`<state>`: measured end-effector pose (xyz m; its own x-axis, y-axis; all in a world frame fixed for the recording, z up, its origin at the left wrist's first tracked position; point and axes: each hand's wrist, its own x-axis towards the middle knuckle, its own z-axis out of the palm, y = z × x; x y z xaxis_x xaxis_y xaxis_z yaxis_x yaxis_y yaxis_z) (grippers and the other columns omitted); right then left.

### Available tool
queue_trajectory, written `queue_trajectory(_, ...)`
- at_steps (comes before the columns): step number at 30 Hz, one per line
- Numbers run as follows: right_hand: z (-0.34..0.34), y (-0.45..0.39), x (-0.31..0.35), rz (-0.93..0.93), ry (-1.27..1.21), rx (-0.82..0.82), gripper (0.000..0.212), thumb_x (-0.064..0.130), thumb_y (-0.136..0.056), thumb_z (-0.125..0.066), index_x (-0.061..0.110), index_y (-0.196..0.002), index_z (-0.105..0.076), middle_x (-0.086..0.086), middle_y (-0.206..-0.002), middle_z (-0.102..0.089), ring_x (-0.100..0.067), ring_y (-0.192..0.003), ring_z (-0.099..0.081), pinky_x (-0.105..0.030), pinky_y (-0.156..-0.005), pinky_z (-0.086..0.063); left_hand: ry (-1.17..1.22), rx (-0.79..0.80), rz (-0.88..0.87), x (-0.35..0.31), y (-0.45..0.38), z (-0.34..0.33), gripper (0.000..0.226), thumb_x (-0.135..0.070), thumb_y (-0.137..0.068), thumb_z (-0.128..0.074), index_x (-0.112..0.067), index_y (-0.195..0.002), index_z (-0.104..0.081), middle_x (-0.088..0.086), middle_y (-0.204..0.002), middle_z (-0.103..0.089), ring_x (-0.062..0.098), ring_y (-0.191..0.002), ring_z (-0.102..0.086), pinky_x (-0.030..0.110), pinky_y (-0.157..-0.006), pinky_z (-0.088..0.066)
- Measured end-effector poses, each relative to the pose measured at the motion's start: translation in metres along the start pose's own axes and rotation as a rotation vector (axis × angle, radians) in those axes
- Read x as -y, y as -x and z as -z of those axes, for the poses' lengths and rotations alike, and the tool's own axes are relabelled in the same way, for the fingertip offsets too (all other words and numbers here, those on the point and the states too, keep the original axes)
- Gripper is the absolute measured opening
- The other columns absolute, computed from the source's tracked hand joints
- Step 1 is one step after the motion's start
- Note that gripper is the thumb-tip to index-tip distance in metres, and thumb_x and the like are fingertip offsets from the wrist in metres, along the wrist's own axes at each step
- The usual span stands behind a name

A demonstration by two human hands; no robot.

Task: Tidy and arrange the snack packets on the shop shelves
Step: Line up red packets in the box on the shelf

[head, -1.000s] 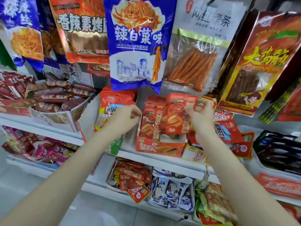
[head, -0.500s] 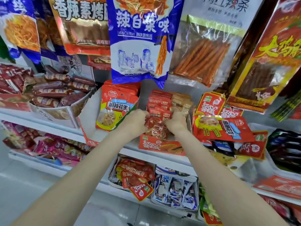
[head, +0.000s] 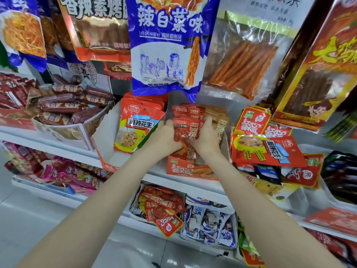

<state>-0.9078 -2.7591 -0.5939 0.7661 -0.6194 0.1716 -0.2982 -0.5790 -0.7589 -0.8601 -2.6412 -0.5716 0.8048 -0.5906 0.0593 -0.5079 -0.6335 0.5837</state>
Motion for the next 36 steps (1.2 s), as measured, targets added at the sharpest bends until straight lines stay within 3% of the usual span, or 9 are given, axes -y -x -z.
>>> queue_trajectory(3, 0.005, 0.001, -0.001, -0.058, -0.079, 0.016, 0.065, 0.012, -0.073, -0.077, 0.009, -0.125, -0.037, -0.011, -0.122, -0.058, -0.026, -0.113, -0.054, -0.031, -0.085, -0.041, 0.114, -0.058, 0.035, -0.005, -0.013, -0.010, 0.069, -0.010, -0.078, -0.068, -0.005, -0.134, -0.029, 0.015, -0.124, -0.051, 0.029, -0.112, -0.054, 0.039, -0.093, -0.046)
queue_trajectory(7, 0.006, -0.001, -0.002, -0.094, 0.118, 0.111, 0.071, 0.011, -0.071, -0.076, 0.007, -0.130, -0.036, -0.015, -0.130, -0.044, -0.030, -0.121, -0.045, -0.037, -0.097, -0.039, 0.308, 0.021, 0.117, -0.003, -0.027, -0.014, 0.097, -0.003, -0.078, -0.067, -0.013, -0.148, 0.000, 0.011, -0.131, -0.049, 0.026, -0.118, -0.051, 0.037, -0.098, -0.043)
queue_trajectory(10, 0.001, 0.000, -0.003, -0.132, 0.270, 0.173, 0.076, 0.010, -0.075, -0.073, 0.011, -0.134, -0.025, -0.015, -0.135, -0.029, -0.035, -0.127, -0.036, -0.042, -0.102, -0.035, 0.312, 0.024, 0.025, -0.003, -0.026, -0.014, 0.082, 0.003, -0.078, -0.063, -0.013, -0.145, -0.017, 0.011, -0.130, -0.050, 0.026, -0.120, -0.050, 0.037, -0.099, -0.042)
queue_trajectory(13, -0.003, -0.001, -0.004, -0.058, 0.323, 0.143, 0.063, 0.005, -0.078, -0.068, 0.007, -0.127, -0.028, -0.019, -0.128, -0.041, -0.037, -0.115, -0.048, -0.044, -0.092, -0.043, 0.334, -0.066, -0.083, 0.000, -0.024, -0.015, 0.068, 0.003, -0.077, -0.064, -0.010, -0.136, -0.034, 0.012, -0.126, -0.054, 0.025, -0.117, -0.052, 0.034, -0.098, -0.043)
queue_trajectory(18, -0.005, -0.006, 0.003, 0.091, 0.379, -0.011, 0.045, 0.001, -0.086, -0.056, 0.003, -0.124, -0.031, -0.020, -0.121, -0.050, -0.037, -0.105, -0.057, -0.041, -0.081, -0.046, 0.347, -0.160, -0.149, 0.008, -0.024, -0.021, 0.082, 0.000, -0.075, -0.070, -0.013, -0.142, -0.025, 0.008, -0.134, -0.048, 0.020, -0.121, -0.048, 0.030, -0.102, -0.038)
queue_trajectory(20, -0.005, -0.005, 0.003, 0.044, 0.388, 0.032, 0.044, 0.002, -0.088, -0.053, 0.002, -0.124, -0.029, -0.021, -0.119, -0.054, -0.039, -0.104, -0.057, -0.041, -0.080, -0.045, 0.302, -0.177, -0.148, 0.009, -0.025, -0.024, 0.082, 0.000, -0.076, -0.068, -0.018, -0.143, -0.023, 0.007, -0.133, -0.049, 0.020, -0.120, -0.049, 0.029, -0.099, -0.039)
queue_trajectory(24, -0.003, -0.003, -0.001, -0.106, 0.329, 0.194, 0.073, 0.012, -0.080, -0.070, 0.002, -0.134, -0.023, -0.019, -0.122, -0.054, -0.035, -0.112, -0.054, -0.038, -0.088, -0.045, 0.181, -0.149, -0.080, 0.011, -0.025, -0.025, 0.084, 0.002, -0.080, -0.063, -0.020, -0.146, -0.015, 0.011, -0.139, -0.043, 0.026, -0.125, -0.046, 0.033, -0.100, -0.037)
queue_trajectory(27, -0.002, -0.005, -0.002, -0.144, 0.267, 0.203, 0.069, 0.012, -0.077, -0.072, 0.004, -0.130, -0.028, -0.019, -0.122, -0.054, -0.035, -0.112, -0.054, -0.040, -0.090, -0.047, 0.167, -0.132, -0.027, 0.012, -0.019, -0.026, 0.089, -0.001, -0.084, -0.062, -0.019, -0.148, -0.004, 0.011, -0.145, -0.038, 0.027, -0.129, -0.042, 0.037, -0.103, -0.036)
queue_trajectory(36, 0.064, 0.015, -0.004, -0.048, 0.168, 0.066, 0.048, 0.009, -0.081, -0.066, 0.007, -0.121, -0.038, -0.014, -0.107, -0.061, -0.030, -0.097, -0.059, -0.033, -0.074, -0.045, 0.083, -0.253, -0.085, -0.008, 0.024, -0.017, 0.060, -0.006, -0.086, -0.056, -0.013, -0.140, -0.031, 0.009, -0.136, -0.043, 0.026, -0.122, -0.044, 0.039, -0.101, -0.038)
